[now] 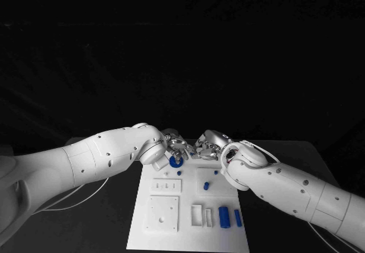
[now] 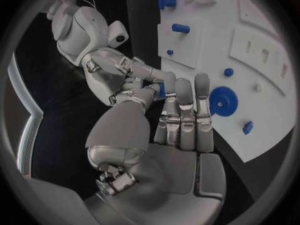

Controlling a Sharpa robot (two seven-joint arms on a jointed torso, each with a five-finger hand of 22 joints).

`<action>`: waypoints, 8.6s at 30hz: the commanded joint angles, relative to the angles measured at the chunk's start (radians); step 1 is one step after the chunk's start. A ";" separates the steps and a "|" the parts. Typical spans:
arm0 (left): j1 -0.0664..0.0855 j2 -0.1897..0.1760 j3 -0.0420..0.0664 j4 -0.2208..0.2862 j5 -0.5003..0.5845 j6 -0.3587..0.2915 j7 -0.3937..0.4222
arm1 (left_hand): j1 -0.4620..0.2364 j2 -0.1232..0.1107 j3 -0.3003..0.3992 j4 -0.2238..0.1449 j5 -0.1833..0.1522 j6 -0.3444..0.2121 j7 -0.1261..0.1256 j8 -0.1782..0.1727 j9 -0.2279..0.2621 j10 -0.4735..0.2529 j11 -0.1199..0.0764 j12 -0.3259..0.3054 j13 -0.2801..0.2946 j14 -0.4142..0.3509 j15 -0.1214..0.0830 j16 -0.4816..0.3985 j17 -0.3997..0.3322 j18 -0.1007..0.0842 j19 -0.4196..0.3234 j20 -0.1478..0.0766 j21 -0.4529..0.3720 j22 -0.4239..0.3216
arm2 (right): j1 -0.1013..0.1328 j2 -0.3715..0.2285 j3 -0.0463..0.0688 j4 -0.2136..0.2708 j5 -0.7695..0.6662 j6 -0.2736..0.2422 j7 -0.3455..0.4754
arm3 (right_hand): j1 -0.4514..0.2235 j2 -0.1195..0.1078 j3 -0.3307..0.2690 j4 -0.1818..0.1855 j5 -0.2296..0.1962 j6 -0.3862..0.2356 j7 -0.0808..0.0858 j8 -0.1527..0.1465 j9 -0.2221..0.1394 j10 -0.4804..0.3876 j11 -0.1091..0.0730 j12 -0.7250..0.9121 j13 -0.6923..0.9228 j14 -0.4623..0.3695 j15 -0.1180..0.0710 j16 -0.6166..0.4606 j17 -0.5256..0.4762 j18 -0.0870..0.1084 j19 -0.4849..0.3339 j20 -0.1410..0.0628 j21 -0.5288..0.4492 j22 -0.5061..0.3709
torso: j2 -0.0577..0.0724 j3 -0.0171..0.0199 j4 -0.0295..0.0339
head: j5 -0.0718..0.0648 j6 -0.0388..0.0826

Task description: Assemble the parts on the task board

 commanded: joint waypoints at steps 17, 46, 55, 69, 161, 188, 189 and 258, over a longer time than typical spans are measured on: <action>-0.006 -0.033 -0.002 0.029 0.026 -0.044 0.002 | -0.056 -0.070 0.100 -0.075 0.093 0.107 -0.061 0.004 0.348 0.047 -0.031 0.151 0.046 0.044 -0.033 0.066 0.065 -0.008 0.044 -0.032 0.000 0.072 | -0.002 -0.026 -0.001 0.006 0.031 -0.058 0.084 | -0.011 -0.074 -0.054 0.092 0.004 -0.133 0.040 0.002 -0.025 -0.032 0.018 -0.060 -0.022 -0.007 0.007 -0.040 -0.028 0.006 0.052 0.009 -0.058 0.026 | -0.001 -0.0007 0.0022 | 0.002 -0.004; -0.030 -0.254 -0.068 0.255 -0.077 -0.114 -0.054 | -0.084 -0.066 0.101 -0.069 0.087 0.215 -0.098 0.006 0.497 0.048 -0.050 0.335 0.059 0.084 -0.037 0.098 0.178 0.002 0.076 -0.024 -0.029 0.171 | -0.057 -0.207 0.025 0.020 0.316 -0.140 0.246 | 0.004 -0.072 -0.127 0.095 0.184 -0.177 0.052 0.002 -0.027 -0.071 0.024 -0.100 -0.072 -0.020 0.013 -0.109 -0.073 0.018 0.047 0.018 -0.181 -0.017 | -0.023 0.0121 0.0006 | 0.031 -0.050; -0.057 -0.285 -0.084 0.311 -0.125 -0.155 -0.083 | -0.095 -0.055 0.100 -0.071 0.083 0.236 -0.108 0.006 0.579 0.047 -0.057 0.399 0.074 0.106 -0.040 0.173 0.268 0.010 0.090 -0.019 -0.030 0.209 | -0.022 -0.173 0.034 -0.066 0.457 -0.190 0.290 | -0.008 -0.057 -0.129 0.056 0.214 -0.178 0.053 0.002 -0.027 -0.167 0.022 -0.333 -0.260 -0.046 0.016 -0.264 -0.161 0.022 0.018 0.022 -0.491 -0.175 | -0.038 0.0146 0.0053 | 0.034 -0.077; -0.111 -0.273 -0.086 0.310 -0.267 -0.208 -0.099 | -0.102 -0.047 0.102 -0.068 0.082 0.246 -0.114 0.005 0.627 0.047 -0.061 0.428 0.088 0.114 -0.043 0.212 0.300 0.014 0.099 -0.018 -0.035 0.246 | 0.006 -0.142 0.035 -0.133 0.598 -0.227 0.332 | -0.024 -0.034 -0.145 0.004 0.236 -0.188 0.057 0.002 -0.028 -0.164 0.024 -0.433 -0.652 -0.006 0.023 -0.551 -0.204 0.017 0.035 0.030 -0.615 -0.520 | -0.043 0.0143 0.0071 | 0.037 -0.092; -0.159 -0.210 -0.085 0.236 -0.364 -0.137 -0.133 | -0.121 -0.004 0.080 -0.055 0.001 0.266 -0.123 0.006 0.740 0.045 -0.063 0.503 0.115 0.123 -0.037 0.242 0.314 0.046 0.126 0.023 -0.095 0.316 | 0.007 -0.127 0.036 -0.148 0.607 -0.209 0.326 | -0.046 -0.039 -0.113 -0.006 0.343 -0.196 0.060 0.002 -0.028 -0.177 0.025 -0.425 -0.692 -0.008 0.024 -0.568 -0.192 0.020 0.025 0.032 -0.588 -0.566 | -0.041 0.0142 0.0071 | 0.029 -0.101; -0.159 -0.202 -0.085 0.225 -0.379 -0.114 -0.139 | -0.142 0.010 0.079 -0.060 -0.004 0.276 -0.127 0.009 0.774 0.045 -0.065 0.528 0.119 0.130 -0.037 0.262 0.340 0.057 0.128 0.035 -0.085 0.317 | 0.007 -0.121 0.036 -0.156 0.607 -0.201 0.323 | -0.046 -0.039 -0.113 -0.006 0.343 -0.196 0.060 0.002 -0.028 -0.177 0.025 -0.425 -0.692 -0.008 0.024 -0.568 -0.192 0.020 0.025 0.032 -0.588 -0.566 | -0.041 0.0134 0.0077 | 0.030 -0.101; -0.159 -0.202 -0.085 0.225 -0.379 -0.113 -0.138 | -0.143 0.010 0.079 -0.059 -0.005 0.277 -0.127 0.009 0.774 0.045 -0.065 0.529 0.119 0.131 -0.037 0.263 0.341 0.058 0.128 0.035 -0.084 0.317 | 0.006 -0.121 0.036 -0.157 0.607 -0.201 0.323 | -0.046 -0.039 -0.113 -0.006 0.343 -0.196 0.060 0.002 -0.028 -0.177 0.025 -0.425 -0.692 -0.008 0.024 -0.568 -0.192 0.020 0.025 0.032 -0.588 -0.566 | -0.041 0.0135 0.0079 | 0.030 -0.101; -0.154 -0.165 -0.082 0.175 -0.373 -0.084 -0.127 | -0.103 -0.058 0.011 0.028 -0.148 0.222 -0.109 0.006 0.525 0.045 -0.056 0.506 0.058 0.105 -0.034 0.198 0.244 0.050 0.132 0.030 -0.133 0.314 | -0.003 -0.114 0.036 -0.170 0.607 -0.189 0.319 | -0.057 -0.042 -0.100 -0.005 0.373 -0.198 0.061 0.002 -0.028 -0.179 0.025 -0.424 -0.695 -0.008 0.024 -0.569 -0.191 0.020 0.021 0.032 -0.579 -0.574 | -0.041 0.0137 0.0078 | 0.027 -0.101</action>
